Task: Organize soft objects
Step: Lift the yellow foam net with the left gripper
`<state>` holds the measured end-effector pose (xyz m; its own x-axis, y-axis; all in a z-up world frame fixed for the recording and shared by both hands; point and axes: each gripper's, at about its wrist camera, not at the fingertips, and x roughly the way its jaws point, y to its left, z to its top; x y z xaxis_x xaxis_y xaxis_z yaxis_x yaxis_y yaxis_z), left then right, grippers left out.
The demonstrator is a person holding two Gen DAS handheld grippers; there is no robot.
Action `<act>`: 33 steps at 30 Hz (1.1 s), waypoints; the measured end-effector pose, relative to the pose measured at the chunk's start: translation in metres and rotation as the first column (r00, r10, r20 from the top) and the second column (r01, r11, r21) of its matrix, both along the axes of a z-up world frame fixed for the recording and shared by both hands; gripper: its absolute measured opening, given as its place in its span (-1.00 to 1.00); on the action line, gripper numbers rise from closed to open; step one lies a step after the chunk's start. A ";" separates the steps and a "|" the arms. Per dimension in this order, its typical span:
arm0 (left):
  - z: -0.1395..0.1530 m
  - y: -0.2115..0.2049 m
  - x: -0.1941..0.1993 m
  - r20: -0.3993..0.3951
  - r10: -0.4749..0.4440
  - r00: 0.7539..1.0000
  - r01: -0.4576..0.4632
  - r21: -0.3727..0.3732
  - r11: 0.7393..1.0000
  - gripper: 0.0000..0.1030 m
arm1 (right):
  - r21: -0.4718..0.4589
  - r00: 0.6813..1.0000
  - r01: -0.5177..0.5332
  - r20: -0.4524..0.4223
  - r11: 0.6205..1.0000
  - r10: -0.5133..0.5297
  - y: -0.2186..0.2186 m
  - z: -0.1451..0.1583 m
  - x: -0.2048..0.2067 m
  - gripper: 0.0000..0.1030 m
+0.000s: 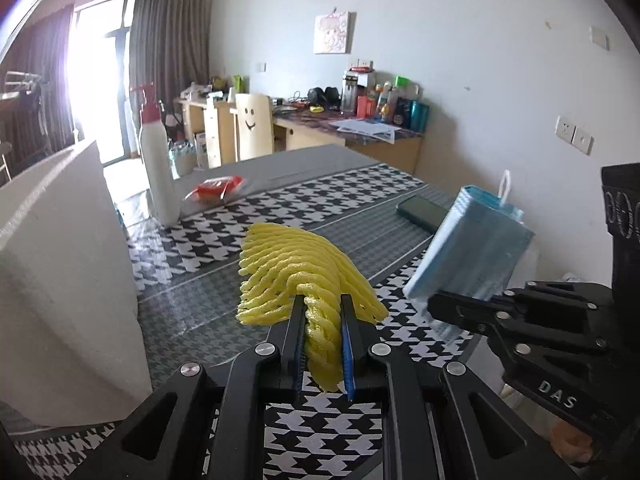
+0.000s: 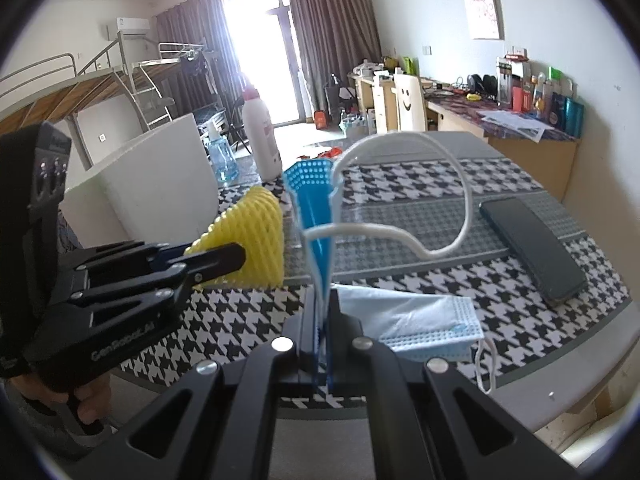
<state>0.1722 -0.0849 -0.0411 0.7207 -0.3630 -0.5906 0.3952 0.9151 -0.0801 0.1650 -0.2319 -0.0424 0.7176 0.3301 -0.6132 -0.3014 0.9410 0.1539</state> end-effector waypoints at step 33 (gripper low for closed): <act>0.029 0.028 -0.028 0.102 0.044 0.994 -0.043 -0.010 0.999 -0.68 | -0.002 0.997 -0.005 0.077 1.000 0.005 0.021 0.024 -0.001 -0.91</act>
